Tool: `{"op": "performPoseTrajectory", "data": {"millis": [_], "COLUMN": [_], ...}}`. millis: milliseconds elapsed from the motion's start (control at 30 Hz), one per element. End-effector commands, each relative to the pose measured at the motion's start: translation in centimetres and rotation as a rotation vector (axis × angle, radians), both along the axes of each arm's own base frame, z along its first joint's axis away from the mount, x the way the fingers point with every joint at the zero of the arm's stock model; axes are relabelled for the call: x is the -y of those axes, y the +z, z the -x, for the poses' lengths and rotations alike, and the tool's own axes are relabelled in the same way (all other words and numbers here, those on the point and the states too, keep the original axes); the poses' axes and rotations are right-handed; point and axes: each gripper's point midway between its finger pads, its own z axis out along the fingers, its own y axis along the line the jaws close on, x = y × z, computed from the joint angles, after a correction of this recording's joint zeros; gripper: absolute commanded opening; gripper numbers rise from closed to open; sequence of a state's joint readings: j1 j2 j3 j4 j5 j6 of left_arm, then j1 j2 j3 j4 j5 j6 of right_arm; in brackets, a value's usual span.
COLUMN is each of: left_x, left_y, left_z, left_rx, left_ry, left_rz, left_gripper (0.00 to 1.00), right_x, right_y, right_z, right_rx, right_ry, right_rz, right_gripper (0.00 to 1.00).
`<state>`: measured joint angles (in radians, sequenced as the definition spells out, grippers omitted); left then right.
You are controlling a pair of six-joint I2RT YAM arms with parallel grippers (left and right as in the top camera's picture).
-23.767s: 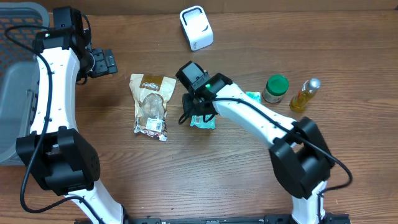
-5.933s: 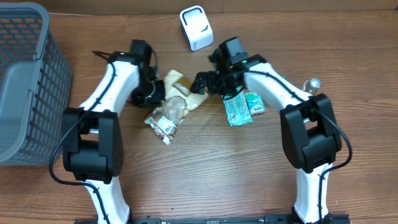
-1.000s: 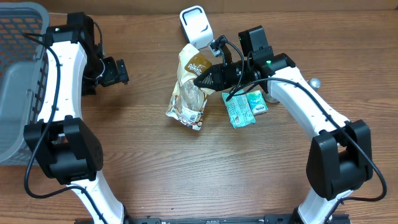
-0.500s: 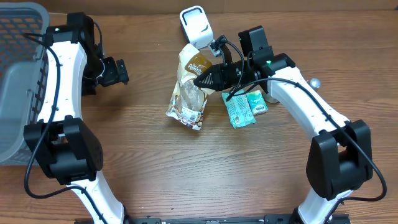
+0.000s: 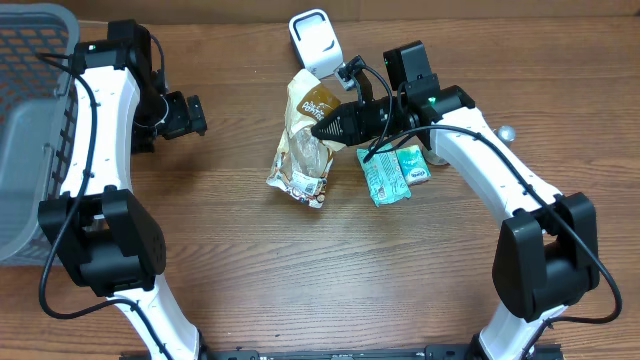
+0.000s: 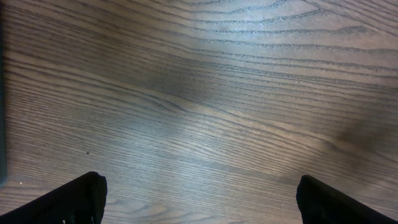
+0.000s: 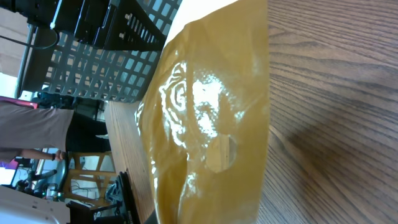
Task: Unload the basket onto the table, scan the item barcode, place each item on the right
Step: 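Release the left gripper and hold the Pantree bag with the right gripper, then carry the Pantree bag up to the white scanner with the right gripper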
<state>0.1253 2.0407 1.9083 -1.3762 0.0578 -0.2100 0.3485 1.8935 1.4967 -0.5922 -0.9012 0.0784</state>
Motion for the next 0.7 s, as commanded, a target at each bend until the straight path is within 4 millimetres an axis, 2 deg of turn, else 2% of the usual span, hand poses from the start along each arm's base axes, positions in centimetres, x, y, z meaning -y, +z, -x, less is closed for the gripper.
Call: {"op": "performPoseTrajectory", "data": {"millis": [0,167,300,567,667], "left_x": [-0.2,-0.2,-0.2,-0.2,-0.2], "left_y": [0.2,0.2,0.2,0.2,0.2], "left_z": [-0.2,-0.2,-0.2,-0.2,-0.2], "left_rx": [0.006,0.006,0.006,0.006,0.006], "left_ry": [0.014,0.014,0.014,0.014,0.014], "left_rz": [-0.013,-0.013,-0.013,-0.013,-0.013], "left_gripper": [1.0,1.0,1.0,0.99,1.0], "right_x": [-0.3,-0.8,-1.3,-1.5,-1.0], "right_y": [1.5,2.7,5.1,11.8,15.9], "right_z": [0.1,-0.4,-1.6,-4.7,-6.8], "right_rx": [0.034,0.087,0.12,0.278,0.414], "right_ry": [0.017,0.029,0.002,-0.079,-0.165], "right_rz": [-0.031,-0.068,-0.106,-0.14,-0.126], "right_gripper": [0.04,0.04,0.04,0.03,0.03]}}
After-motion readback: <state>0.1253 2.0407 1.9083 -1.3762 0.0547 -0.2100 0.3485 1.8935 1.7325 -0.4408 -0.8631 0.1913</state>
